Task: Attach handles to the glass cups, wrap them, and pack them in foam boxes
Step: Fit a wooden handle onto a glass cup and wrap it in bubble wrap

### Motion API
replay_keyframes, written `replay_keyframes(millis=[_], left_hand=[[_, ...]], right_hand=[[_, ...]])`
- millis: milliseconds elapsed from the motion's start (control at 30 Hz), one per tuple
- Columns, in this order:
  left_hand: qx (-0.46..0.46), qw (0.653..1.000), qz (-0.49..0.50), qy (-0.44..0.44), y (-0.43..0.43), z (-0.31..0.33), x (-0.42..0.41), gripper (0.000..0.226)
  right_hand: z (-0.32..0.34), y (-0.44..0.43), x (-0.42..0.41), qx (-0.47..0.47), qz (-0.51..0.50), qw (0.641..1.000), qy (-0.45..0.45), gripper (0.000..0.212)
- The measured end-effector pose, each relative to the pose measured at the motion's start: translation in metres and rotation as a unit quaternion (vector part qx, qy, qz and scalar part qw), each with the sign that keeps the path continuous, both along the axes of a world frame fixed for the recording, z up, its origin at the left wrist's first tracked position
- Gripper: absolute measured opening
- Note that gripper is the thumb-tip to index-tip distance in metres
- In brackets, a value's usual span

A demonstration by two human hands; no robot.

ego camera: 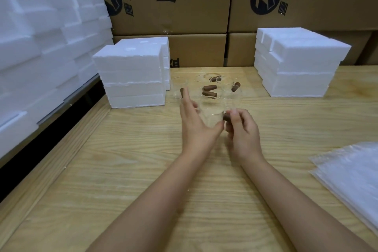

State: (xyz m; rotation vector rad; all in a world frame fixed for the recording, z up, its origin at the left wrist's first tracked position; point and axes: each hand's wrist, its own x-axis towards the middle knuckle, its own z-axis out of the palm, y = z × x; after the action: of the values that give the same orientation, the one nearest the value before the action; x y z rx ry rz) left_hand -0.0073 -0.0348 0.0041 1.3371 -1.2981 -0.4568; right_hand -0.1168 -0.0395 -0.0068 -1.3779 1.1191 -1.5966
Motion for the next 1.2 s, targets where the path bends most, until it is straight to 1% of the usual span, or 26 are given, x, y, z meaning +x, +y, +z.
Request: replay_keyframes(millis=[67, 133, 200, 267, 300, 333, 400, 500, 600, 700, 833, 933, 1033, 1133, 1200], left_hand=[[0.030, 1.000, -0.004, -0.001, 0.006, -0.001, -0.010, 0.112], [0.050, 0.999, -0.015, 0.004, 0.008, -0.005, -0.015, 0.093], [0.062, 0.997, -0.047, 0.026, 0.007, -0.011, -0.015, 0.078], [0.081, 0.990, -0.100, 0.050, 0.004, -0.015, -0.014, 0.073], [0.087, 0.987, -0.123, 0.057, 0.002, -0.017, -0.013, 0.072], [0.089, 0.986, -0.132, 0.054, 0.001, -0.018, -0.012, 0.071], [0.078, 0.989, -0.120, 0.030, -0.001, -0.017, -0.011, 0.073], [0.054, 0.994, -0.093, 0.004, -0.003, -0.016, -0.007, 0.076], [0.045, 0.996, -0.077, -0.010, -0.004, -0.016, -0.006, 0.069], [0.038, 0.995, -0.092, -0.020, -0.004, -0.015, -0.007, 0.065], [-0.002, 0.994, -0.103, -0.042, -0.004, -0.015, -0.008, 0.067], [-0.015, 0.993, -0.110, -0.049, -0.004, -0.015, -0.008, 0.067], [-0.015, 0.993, -0.114, -0.039, -0.003, -0.014, -0.007, 0.066], [-0.025, 0.991, -0.130, -0.038, -0.001, -0.015, -0.008, 0.070], [-0.034, 0.990, -0.131, -0.044, -0.001, -0.016, -0.009, 0.074]], right_hand=[[0.000, 0.003, 0.000, -0.012, -0.069, 0.998, -0.005, 0.018], [0.001, 0.002, -0.003, 0.004, -0.101, 0.995, -0.021, 0.023], [0.004, 0.000, -0.007, 0.025, -0.103, 0.992, -0.066, 0.025], [0.006, -0.003, -0.011, 0.031, -0.091, 0.988, -0.123, 0.028], [0.008, -0.004, -0.012, 0.027, -0.085, 0.988, -0.130, 0.028], [0.008, -0.005, -0.013, 0.024, -0.080, 0.989, -0.123, 0.028], [0.007, -0.006, -0.012, 0.017, -0.081, 0.992, -0.096, 0.025], [0.004, -0.009, -0.008, 0.001, -0.114, 0.992, -0.046, 0.022], [0.005, -0.010, -0.007, -0.029, -0.140, 0.990, 0.011, 0.018], [0.006, -0.010, -0.003, -0.046, -0.149, 0.985, 0.072, 0.020], [0.007, -0.010, -0.001, -0.028, -0.140, 0.982, 0.123, 0.026], [0.006, -0.011, -0.001, 0.006, -0.136, 0.983, 0.127, 0.031], [0.007, -0.011, 0.000, 0.025, -0.127, 0.985, 0.114, 0.030], [0.007, -0.013, 0.001, 0.049, -0.123, 0.987, 0.094, 0.035], [0.007, -0.012, 0.002, 0.051, -0.124, 0.985, 0.104, 0.039]])
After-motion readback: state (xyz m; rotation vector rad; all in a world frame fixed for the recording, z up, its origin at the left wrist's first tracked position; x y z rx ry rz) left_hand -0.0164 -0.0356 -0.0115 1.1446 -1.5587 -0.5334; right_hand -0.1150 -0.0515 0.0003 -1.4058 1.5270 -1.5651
